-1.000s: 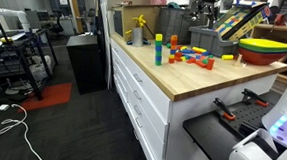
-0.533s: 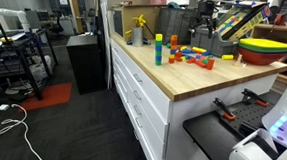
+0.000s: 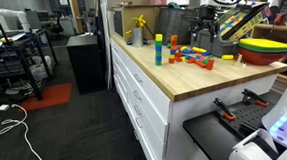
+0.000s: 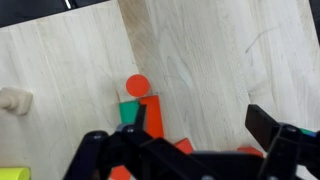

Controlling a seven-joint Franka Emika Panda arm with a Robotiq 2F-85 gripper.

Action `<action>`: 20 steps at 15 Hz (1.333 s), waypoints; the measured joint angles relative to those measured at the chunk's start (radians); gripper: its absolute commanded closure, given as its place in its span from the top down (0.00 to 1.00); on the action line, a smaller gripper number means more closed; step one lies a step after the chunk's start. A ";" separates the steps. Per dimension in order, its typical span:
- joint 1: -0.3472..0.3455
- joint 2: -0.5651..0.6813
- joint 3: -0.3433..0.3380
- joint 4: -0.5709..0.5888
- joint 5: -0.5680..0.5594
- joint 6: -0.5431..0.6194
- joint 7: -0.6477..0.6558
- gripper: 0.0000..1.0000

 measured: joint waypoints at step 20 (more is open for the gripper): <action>-0.073 0.017 -0.111 -0.305 0.267 0.672 -0.219 1.00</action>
